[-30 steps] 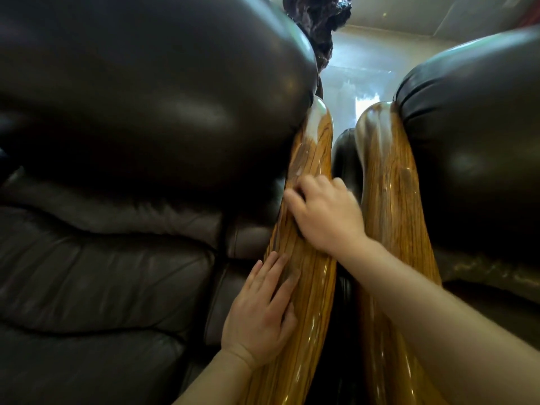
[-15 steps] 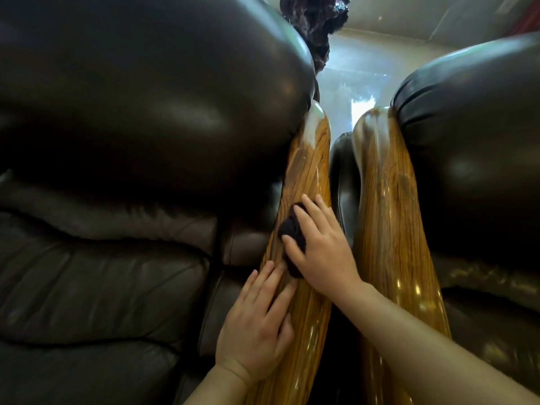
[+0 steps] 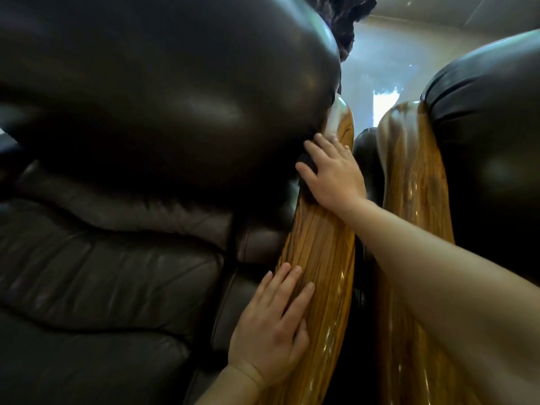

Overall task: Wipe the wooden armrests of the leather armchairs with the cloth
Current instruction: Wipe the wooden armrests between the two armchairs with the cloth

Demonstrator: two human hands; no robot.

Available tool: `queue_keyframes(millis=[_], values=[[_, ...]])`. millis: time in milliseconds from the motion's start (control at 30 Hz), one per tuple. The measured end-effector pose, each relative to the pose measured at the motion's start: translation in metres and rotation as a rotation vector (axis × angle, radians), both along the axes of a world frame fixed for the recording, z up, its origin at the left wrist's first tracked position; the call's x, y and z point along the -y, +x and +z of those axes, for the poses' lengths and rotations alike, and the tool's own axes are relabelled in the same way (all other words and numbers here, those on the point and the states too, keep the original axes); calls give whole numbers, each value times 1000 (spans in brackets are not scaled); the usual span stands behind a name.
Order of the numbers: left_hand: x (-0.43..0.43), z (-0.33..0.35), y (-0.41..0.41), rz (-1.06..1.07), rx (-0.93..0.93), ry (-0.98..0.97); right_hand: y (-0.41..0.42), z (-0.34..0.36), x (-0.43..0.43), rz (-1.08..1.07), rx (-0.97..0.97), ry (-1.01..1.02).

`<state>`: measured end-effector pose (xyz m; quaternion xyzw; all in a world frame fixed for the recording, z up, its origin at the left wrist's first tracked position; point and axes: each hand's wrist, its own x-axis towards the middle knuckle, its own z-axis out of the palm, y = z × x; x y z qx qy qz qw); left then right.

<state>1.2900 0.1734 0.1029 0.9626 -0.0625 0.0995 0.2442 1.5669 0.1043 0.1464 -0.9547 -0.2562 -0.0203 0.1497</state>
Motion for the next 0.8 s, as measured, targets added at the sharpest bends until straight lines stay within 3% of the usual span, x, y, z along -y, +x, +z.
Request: queue_keyframes(millis=[133,500,600,700,800], values=[[0,3,-1,7,-60,21,-37,-7,28,333,77,-52],[0,-2,-1,3,4,16,43,0,-13,-373,-133,252],[0,-1,-1,1,0,31,21,1,-11,-380,-131,193],[-1,-2,0,-1,15,14,-16,-9,2,-186,31,24],[-1,-3,2,-10,41,44,0,-10,4,-133,14,56]])
